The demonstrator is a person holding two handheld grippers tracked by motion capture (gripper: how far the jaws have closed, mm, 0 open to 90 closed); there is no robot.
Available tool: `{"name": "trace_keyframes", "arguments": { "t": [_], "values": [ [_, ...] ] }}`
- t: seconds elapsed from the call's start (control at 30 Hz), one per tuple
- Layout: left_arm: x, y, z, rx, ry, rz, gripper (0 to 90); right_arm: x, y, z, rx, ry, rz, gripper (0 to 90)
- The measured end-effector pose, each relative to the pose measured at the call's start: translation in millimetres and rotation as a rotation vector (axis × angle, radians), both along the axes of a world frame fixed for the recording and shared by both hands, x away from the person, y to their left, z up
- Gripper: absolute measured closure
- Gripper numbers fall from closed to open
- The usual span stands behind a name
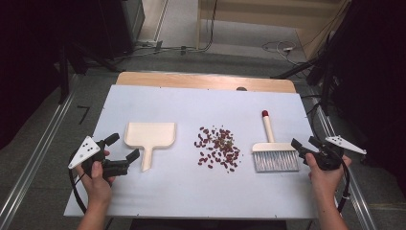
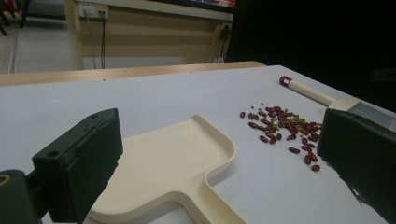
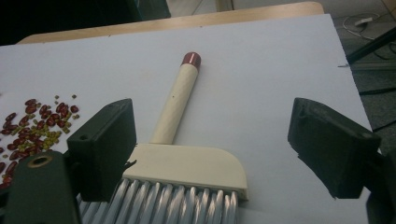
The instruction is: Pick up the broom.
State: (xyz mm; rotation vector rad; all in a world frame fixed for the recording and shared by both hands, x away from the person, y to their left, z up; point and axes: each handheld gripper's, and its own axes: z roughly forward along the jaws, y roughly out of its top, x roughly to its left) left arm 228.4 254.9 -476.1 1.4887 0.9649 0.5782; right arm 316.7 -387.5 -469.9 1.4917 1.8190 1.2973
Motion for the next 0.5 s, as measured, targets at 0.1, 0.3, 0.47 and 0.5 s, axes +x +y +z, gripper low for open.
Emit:
{"name": "trace_keyframes", "arguments": {
  "t": [0.1,0.3,0.47,0.5],
  "values": [
    [0.8,-1.1,0.2,-0.001,0.004,-0.003,0.7,1.3,0.6,0.2,0.000,0.007,0.010,10.6],
    [2.0,-3.6,2.7,0.000,0.008,-0.028,0.7,4.8,7.0,13.4,0.004,0.005,0.033,0.8],
    [4.5,-9.5,5.1,0.009,0.014,-0.049,0.0,13.6,16.1,28.5,-0.006,0.020,0.066,0.0],
    [5.4,-10.7,5.2,0.010,0.019,-0.056,0.0,13.6,16.1,28.5,-0.006,0.020,0.066,0.0]
  ]
}}
